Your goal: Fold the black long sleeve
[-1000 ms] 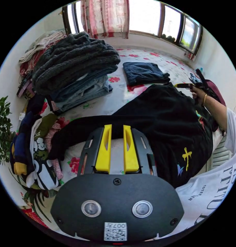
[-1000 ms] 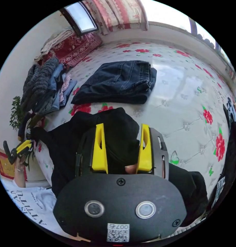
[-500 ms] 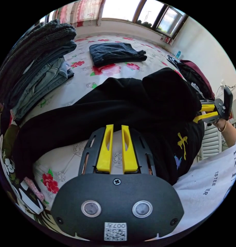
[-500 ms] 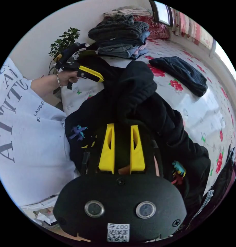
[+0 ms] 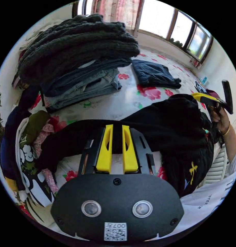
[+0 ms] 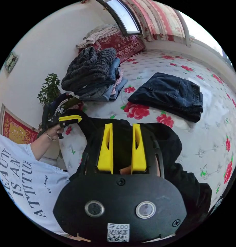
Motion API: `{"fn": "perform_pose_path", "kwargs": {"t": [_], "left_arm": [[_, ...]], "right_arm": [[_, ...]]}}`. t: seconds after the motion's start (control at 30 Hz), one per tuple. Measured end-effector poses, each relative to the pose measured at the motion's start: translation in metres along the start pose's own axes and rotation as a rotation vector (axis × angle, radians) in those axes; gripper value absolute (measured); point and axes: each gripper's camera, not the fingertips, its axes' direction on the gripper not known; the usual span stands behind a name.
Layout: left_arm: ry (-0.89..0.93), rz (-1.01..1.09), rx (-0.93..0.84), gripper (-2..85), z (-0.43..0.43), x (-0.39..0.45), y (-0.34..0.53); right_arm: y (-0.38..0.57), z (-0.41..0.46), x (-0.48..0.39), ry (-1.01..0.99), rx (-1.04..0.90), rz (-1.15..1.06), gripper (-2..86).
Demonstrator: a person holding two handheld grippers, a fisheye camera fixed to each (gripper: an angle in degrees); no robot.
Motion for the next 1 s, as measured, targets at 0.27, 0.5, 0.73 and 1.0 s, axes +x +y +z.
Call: {"fn": "perform_pose_path", "kwargs": {"t": [0.27, 0.5, 0.73, 1.0], "left_arm": [[-0.116, -0.275, -0.024, 7.2, 0.036, -0.129, -0.079], [-0.159, -0.249, -0.031, 6.6, 0.075, -0.139, -0.106], [-0.16, -0.207, 0.01, 5.2, 0.097, -0.156, -0.149], [-0.197, -0.202, 0.038, 1.6, 0.14, -0.189, -0.253]], "right_arm": [[-0.099, 0.146, -0.048, -0.048, -0.142, -0.104, 11.9], [-0.145, 0.248, -0.046, 0.039, -0.134, -0.041, 16.1], [-0.198, 0.285, -0.022, 0.085, -0.031, 0.011, 17.0], [-0.286, 0.302, 0.026, 0.061, -0.093, -0.029, 15.2]]}}
